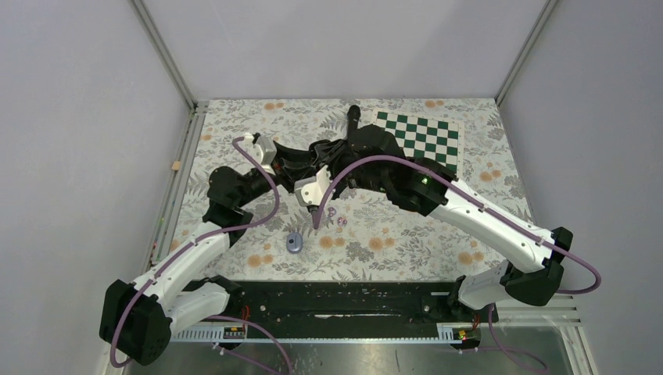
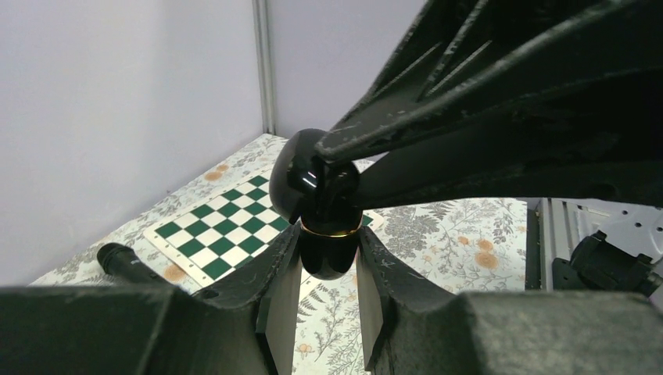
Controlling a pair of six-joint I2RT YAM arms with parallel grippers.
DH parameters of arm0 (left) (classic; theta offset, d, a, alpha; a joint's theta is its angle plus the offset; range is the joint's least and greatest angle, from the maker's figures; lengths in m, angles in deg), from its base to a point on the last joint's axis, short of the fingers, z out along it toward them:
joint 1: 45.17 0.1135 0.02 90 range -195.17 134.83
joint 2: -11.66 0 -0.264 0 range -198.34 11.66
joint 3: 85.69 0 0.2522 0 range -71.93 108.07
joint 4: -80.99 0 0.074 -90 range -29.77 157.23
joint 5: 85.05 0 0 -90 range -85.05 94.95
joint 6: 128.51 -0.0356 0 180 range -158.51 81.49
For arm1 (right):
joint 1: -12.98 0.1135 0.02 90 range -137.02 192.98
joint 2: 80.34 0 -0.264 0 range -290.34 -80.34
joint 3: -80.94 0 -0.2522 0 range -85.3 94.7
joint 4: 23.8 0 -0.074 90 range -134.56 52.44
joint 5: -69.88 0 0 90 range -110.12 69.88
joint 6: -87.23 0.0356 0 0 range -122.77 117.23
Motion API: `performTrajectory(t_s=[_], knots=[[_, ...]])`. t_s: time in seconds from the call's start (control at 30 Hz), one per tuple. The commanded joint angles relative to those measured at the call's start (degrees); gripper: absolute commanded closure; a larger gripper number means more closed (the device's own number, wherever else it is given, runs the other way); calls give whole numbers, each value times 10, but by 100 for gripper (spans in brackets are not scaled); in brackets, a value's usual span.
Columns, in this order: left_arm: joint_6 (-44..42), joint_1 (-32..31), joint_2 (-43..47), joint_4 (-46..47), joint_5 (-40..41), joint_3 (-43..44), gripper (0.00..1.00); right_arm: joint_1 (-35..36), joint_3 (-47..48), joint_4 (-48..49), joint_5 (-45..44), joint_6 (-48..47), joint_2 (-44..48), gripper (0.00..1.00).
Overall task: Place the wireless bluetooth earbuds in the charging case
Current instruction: Insert the left earbud into the left side groove of the charging case.
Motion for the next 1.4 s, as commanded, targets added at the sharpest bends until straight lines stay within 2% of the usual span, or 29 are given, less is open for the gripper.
performTrajectory(t_s=[0.0,0.23,0.53,1.07,1.23,1.37], knots=[[10,3,13,73,41,13,100,-2,-16,-9,19,-6,1,67],[4,3,12,75,39,10,100,-2,17,-55,22,6,-14,59],[-4,3,12,71,38,7,100,-9,67,-106,35,30,-25,58],[-3,4,1,51,29,15,100,-12,87,-90,23,59,3,48],[7,12,-3,21,17,26,100,-41,128,-101,39,134,7,48],[12,33,9,-36,13,39,100,-111,194,-126,78,250,-22,48]])
